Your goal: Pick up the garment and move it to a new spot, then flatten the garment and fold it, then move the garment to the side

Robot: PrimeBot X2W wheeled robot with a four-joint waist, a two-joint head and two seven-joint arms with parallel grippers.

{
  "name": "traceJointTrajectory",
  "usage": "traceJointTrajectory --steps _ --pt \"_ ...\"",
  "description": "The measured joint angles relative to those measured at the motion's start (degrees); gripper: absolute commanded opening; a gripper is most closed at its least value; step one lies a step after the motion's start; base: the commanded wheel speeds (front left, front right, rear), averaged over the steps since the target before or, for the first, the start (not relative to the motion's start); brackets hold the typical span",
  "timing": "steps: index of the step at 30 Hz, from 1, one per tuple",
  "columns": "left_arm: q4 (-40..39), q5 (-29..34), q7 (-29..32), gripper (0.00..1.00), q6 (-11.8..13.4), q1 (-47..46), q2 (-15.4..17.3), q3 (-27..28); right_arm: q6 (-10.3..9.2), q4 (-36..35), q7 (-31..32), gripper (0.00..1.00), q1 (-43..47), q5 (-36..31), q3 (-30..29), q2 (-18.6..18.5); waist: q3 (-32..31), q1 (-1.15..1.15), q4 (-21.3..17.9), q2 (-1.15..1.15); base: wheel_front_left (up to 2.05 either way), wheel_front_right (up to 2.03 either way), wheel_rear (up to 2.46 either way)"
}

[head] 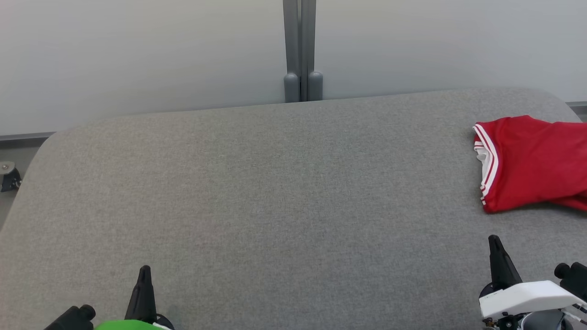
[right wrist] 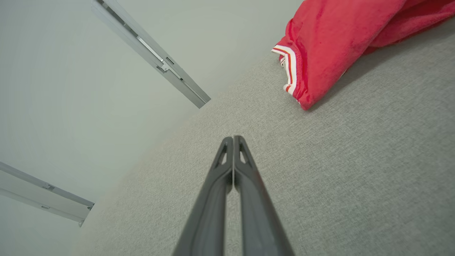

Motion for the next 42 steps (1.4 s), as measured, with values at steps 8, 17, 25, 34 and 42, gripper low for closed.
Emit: traceJointTrajectory --steps 8,17,25,34,42 --pt "0.26 -5.7 1.48 0.0 -0.42 -1.37 0.09 0.87 0.0 0.12 1.53 0.0 -1.12 6.11 -0.15 0.12 0.22 0.0 -0.11 0.0 0.0 0.0 0.0" --pt "0.52 -11.57 3.04 0.0 -0.69 -2.76 0.16 1.53 0.0 0.27 3.1 0.0 -2.29 12.55 -0.32 0.26 0.46 0.0 -0.23 0.0 0.0 0.0 0.0" --pt "0.74 -17.2 4.61 0.0 -0.99 -4.03 0.2 2.4 -0.01 0.41 4.57 0.0 -3.32 18.53 -0.49 0.47 0.71 0.0 -0.35 0.0 0.0 0.0 0.0" --pt "0.89 -22.17 5.99 0.0 -1.36 -5.3 0.22 3.1 -0.02 0.54 6.05 0.0 -4.22 24.15 -0.64 0.58 0.96 0.0 -0.48 0.0 0.0 0.0 0.0" --pt "1.01 -26.33 7.11 0.0 -1.51 -6.33 0.23 3.69 -0.02 0.65 7.09 0.0 -5.0 28.71 -0.76 0.69 1.19 0.0 -0.59 0.0 0.0 0.0 0.0"
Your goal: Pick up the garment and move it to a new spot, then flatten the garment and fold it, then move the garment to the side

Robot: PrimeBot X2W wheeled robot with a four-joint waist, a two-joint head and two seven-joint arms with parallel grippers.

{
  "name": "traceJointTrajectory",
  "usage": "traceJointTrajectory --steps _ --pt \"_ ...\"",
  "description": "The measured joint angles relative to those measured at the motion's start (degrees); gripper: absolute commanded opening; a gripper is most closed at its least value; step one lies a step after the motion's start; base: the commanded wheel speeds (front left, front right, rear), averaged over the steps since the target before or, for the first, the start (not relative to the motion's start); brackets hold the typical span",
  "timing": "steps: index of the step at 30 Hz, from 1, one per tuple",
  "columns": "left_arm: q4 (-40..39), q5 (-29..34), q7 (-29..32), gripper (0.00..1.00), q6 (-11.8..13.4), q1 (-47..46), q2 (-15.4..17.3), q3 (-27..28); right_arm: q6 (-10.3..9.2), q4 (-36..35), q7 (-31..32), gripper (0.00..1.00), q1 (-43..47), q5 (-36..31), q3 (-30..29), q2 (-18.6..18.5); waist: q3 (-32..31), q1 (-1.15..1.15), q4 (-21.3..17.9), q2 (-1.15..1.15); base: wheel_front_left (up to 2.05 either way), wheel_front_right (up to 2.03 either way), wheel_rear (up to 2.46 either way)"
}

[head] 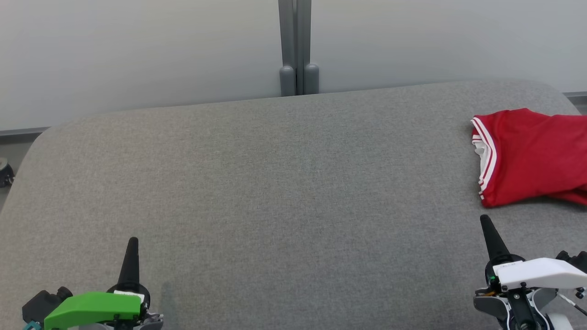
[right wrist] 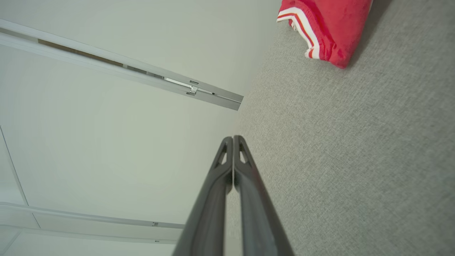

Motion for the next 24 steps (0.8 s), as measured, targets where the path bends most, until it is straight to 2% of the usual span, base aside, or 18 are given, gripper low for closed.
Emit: traceJointTrajectory --steps 24 --pt "0.42 -11.16 3.42 0.0 -0.69 -2.72 0.01 1.79 -0.03 0.29 3.21 0.0 -2.31 12.41 -0.26 0.3 0.69 0.0 -0.34 0.0 0.0 0.0 0.0"
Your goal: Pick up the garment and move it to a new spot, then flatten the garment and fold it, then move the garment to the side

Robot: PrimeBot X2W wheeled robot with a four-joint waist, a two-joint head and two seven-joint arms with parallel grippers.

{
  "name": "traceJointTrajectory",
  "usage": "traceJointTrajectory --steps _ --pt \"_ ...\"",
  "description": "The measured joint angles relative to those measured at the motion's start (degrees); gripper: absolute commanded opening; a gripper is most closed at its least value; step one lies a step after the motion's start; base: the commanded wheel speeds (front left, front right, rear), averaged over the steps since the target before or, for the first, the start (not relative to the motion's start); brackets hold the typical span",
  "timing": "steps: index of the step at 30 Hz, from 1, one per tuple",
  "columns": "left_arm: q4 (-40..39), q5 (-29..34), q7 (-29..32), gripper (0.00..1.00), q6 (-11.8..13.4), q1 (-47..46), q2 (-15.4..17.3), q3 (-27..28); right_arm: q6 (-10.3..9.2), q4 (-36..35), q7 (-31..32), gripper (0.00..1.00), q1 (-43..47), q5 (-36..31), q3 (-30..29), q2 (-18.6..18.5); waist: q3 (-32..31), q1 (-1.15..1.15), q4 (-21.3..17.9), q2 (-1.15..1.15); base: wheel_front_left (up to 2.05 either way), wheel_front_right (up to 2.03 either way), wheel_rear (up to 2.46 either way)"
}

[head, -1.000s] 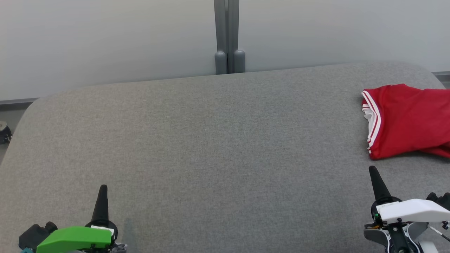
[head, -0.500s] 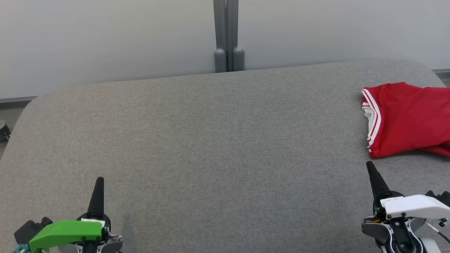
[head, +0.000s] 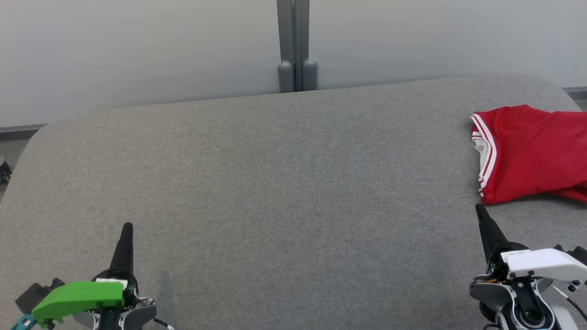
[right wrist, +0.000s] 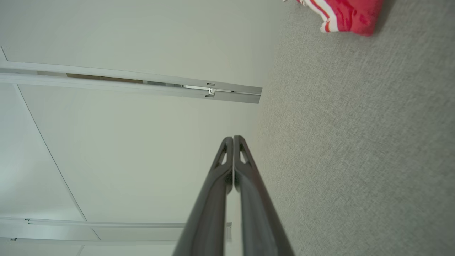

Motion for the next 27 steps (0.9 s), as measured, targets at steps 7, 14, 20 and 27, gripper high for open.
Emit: traceJointTrajectory --steps 7,14,20,27 --pt "0.1 -2.78 0.77 0.0 -0.23 -0.71 -0.01 0.53 0.0 0.05 0.75 0.0 -0.75 2.99 -0.07 0.03 0.19 0.0 -0.09 0.0 0.0 0.0 0.0" --pt "0.23 -5.36 1.49 0.0 -0.31 -1.34 -0.01 0.97 0.0 0.11 1.34 0.0 -1.09 5.82 -0.13 0.08 0.38 0.0 -0.18 0.0 0.0 0.0 0.0" --pt "0.33 -7.55 2.09 0.0 -0.49 -1.97 -0.01 1.29 0.0 0.15 2.0 0.0 -1.57 8.29 -0.18 0.12 0.55 0.0 -0.27 0.0 0.0 0.0 0.0" --pt "0.38 -8.59 2.49 0.0 -0.52 -2.4 -0.02 1.47 0.0 0.2 2.33 0.0 -1.97 9.45 -0.2 0.16 0.64 0.0 -0.31 0.0 0.0 0.0 0.0"
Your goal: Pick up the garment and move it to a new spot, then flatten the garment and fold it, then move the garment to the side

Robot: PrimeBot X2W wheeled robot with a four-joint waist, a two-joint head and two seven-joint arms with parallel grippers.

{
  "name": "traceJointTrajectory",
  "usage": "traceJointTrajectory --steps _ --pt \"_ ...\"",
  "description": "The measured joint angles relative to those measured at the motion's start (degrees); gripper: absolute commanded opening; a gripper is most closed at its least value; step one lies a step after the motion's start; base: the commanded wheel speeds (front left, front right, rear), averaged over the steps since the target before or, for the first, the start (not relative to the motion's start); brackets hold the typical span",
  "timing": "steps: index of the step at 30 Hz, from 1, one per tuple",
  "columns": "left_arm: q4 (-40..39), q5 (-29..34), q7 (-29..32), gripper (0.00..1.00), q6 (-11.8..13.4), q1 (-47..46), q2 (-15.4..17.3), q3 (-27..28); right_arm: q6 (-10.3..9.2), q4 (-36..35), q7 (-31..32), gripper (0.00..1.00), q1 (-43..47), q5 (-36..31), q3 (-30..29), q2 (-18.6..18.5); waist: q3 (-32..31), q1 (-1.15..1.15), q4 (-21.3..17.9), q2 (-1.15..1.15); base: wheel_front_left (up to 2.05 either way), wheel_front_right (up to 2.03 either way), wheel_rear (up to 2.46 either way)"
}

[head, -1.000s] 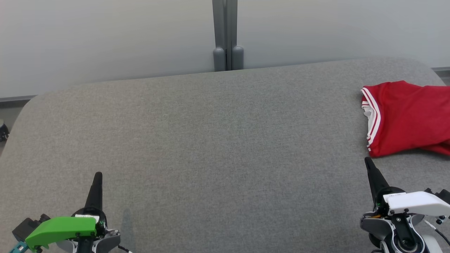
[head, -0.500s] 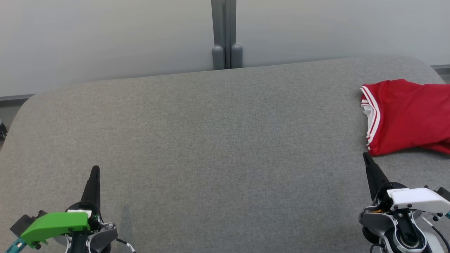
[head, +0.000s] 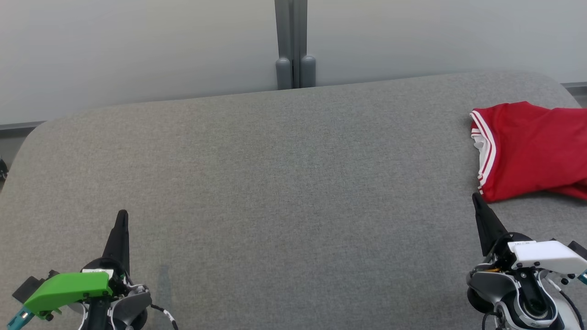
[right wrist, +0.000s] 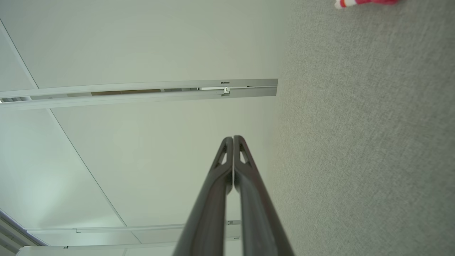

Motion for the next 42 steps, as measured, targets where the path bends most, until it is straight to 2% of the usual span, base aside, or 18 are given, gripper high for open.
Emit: traceJointTrajectory --steps 42 --pt "0.0 0.09 0.26 0.0 -0.05 -0.01 -0.13 0.36 0.0 0.01 -0.01 0.0 -0.01 0.0 0.0 0.01 0.0 0.0 0.0 0.0 0.0 0.0 0.0"
